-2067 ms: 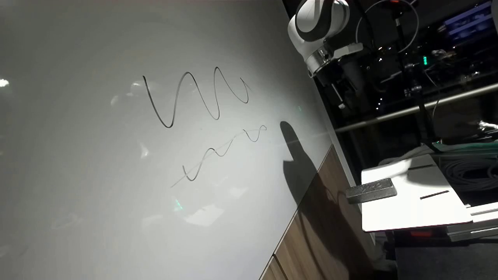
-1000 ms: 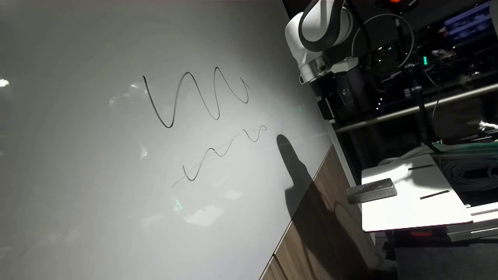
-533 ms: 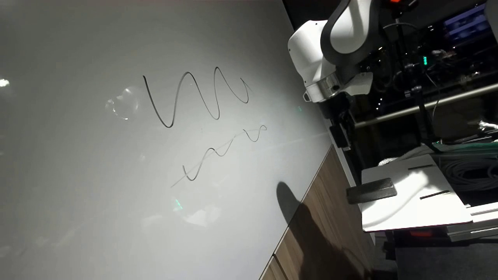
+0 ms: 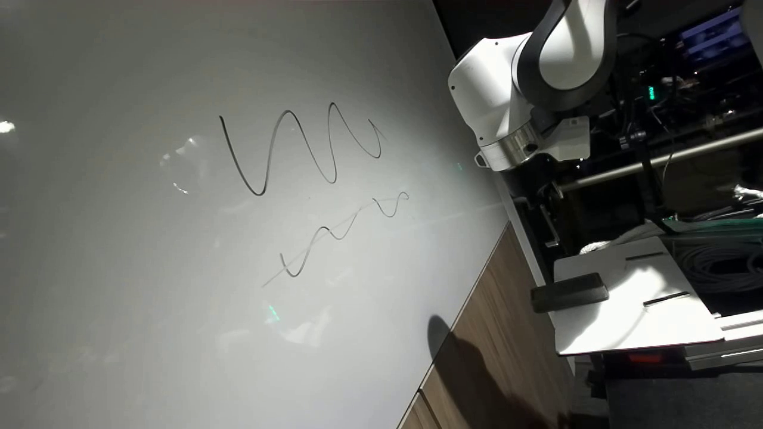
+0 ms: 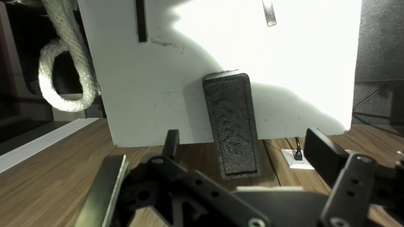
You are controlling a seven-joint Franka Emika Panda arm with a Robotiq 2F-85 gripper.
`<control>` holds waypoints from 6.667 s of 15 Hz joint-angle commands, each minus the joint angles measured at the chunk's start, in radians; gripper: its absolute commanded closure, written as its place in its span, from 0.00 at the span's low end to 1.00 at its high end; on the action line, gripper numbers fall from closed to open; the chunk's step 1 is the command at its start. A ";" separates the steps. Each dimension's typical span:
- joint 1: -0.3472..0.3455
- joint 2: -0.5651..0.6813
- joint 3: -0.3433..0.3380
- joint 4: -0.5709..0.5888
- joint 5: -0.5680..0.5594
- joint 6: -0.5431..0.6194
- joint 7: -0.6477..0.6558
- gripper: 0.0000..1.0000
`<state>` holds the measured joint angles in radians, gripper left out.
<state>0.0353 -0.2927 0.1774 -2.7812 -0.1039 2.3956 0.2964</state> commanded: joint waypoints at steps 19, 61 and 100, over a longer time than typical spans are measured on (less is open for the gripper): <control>-0.013 0.118 -0.004 0.000 -0.139 0.176 0.055 0.00; 0.020 0.288 -0.119 0.026 -0.215 0.152 -0.298 0.00; 0.009 0.350 -0.133 0.028 -0.073 0.273 -0.253 0.65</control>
<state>0.0496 0.0524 0.0523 -2.7541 -0.2037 2.6670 0.0818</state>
